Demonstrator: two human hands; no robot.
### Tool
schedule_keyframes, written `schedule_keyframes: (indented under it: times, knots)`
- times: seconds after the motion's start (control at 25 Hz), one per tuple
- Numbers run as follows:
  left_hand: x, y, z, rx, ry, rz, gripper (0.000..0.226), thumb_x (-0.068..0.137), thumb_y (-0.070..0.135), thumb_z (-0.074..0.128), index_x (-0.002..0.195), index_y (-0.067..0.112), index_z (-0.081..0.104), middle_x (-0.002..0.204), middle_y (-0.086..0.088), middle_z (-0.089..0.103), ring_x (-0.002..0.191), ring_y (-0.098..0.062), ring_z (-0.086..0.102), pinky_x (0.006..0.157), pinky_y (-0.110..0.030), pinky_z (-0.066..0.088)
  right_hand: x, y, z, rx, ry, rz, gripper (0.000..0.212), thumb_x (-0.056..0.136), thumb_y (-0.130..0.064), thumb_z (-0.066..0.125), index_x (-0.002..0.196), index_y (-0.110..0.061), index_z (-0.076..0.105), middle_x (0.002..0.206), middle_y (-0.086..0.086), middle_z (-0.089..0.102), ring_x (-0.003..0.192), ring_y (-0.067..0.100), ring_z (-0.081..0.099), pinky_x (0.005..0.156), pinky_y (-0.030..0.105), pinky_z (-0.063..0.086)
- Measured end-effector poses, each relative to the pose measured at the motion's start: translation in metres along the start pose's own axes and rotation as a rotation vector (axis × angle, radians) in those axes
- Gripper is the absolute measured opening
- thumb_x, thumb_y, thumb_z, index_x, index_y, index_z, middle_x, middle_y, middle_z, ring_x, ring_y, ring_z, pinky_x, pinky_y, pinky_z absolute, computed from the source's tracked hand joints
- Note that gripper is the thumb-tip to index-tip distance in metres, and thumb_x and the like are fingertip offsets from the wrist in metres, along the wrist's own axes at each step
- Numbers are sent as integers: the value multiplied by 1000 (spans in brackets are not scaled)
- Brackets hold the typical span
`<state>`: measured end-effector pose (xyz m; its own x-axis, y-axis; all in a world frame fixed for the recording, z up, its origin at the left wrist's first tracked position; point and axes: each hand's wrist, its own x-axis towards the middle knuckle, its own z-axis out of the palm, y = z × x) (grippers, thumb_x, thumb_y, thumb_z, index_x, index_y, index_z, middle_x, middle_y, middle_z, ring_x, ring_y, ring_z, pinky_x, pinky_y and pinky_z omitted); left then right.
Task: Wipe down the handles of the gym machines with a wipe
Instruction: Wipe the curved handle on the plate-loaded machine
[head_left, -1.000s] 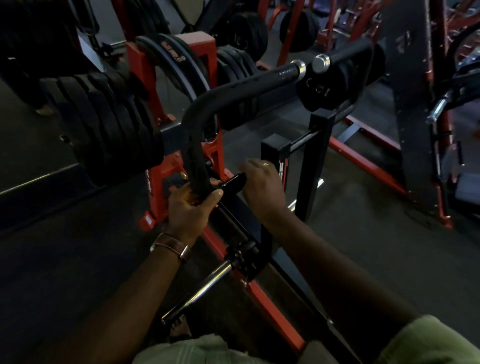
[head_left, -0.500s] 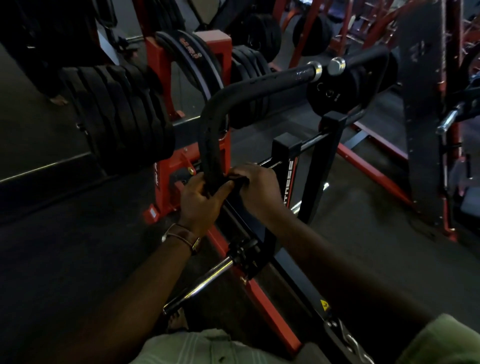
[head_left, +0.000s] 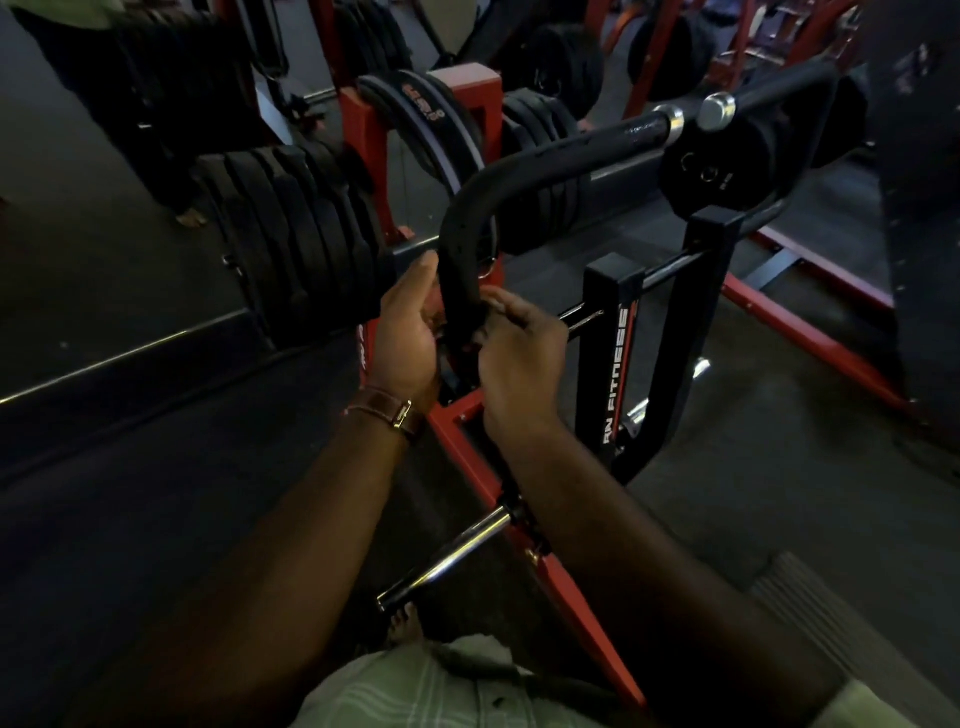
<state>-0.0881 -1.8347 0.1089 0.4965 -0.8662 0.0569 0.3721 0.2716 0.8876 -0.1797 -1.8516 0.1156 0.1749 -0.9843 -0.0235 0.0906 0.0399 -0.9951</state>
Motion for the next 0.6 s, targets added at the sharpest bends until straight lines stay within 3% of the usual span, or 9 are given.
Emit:
schedule_keyframes:
  times: [0.08, 0.16, 0.28, 0.32, 0.4, 0.52, 0.6]
  knots:
    - [-3, 3, 5, -48, -32, -40, 41, 101, 36, 50, 121, 3, 61, 114, -24, 59, 113, -36, 57, 103, -51, 43, -4, -1, -2, -143, -31, -211, 30, 95, -6, 55, 120, -14, 69, 110, 4, 72, 99, 13, 68, 84, 33, 59]
    - [-9, 2, 7, 20, -6, -5, 35, 104, 29, 44, 118, 2, 62, 109, -16, 62, 104, -26, 60, 95, -40, 49, -14, 20, -22, -492, -89, -463, 44, 91, -14, 57, 134, -12, 61, 125, 4, 67, 110, 15, 61, 92, 36, 55]
    - [-6, 5, 5, 75, 2, 10, 28, 106, 23, 42, 110, 15, 68, 104, 0, 72, 98, -12, 67, 90, -33, 52, -7, 45, -65, -1012, -164, -738, 57, 84, -20, 66, 139, -11, 56, 137, 6, 60, 107, 19, 48, 80, 38, 55]
    - [-6, 8, 5, 95, -7, 3, 28, 106, 24, 42, 112, 15, 68, 106, 0, 72, 100, -12, 67, 92, -35, 52, -2, 46, -67, -1063, -152, -748, 55, 84, -18, 69, 137, -10, 57, 137, 7, 61, 109, 19, 47, 83, 38, 55]
    - [-6, 11, 3, 146, -15, -1, 29, 105, 26, 43, 112, 12, 67, 106, -3, 71, 100, -13, 67, 93, -35, 52, -13, 24, -44, -945, -81, -531, 43, 89, -15, 58, 131, -12, 62, 129, 6, 66, 111, 20, 55, 89, 36, 53]
    - [-5, 15, 1, 124, -38, -17, 28, 105, 23, 45, 109, 5, 66, 104, -13, 66, 94, -17, 66, 83, -27, 55, -28, 5, -5, -365, 27, -135, 34, 92, 2, 50, 113, -15, 71, 91, 5, 72, 74, 15, 70, 64, 35, 60]
    - [-2, 16, -4, 91, -83, -61, 29, 105, 21, 43, 114, 1, 64, 108, -19, 66, 94, -21, 67, 79, -29, 56, -23, -6, 6, -159, 70, -82, 29, 96, -2, 52, 115, -13, 71, 87, 6, 72, 68, 11, 69, 60, 30, 60]
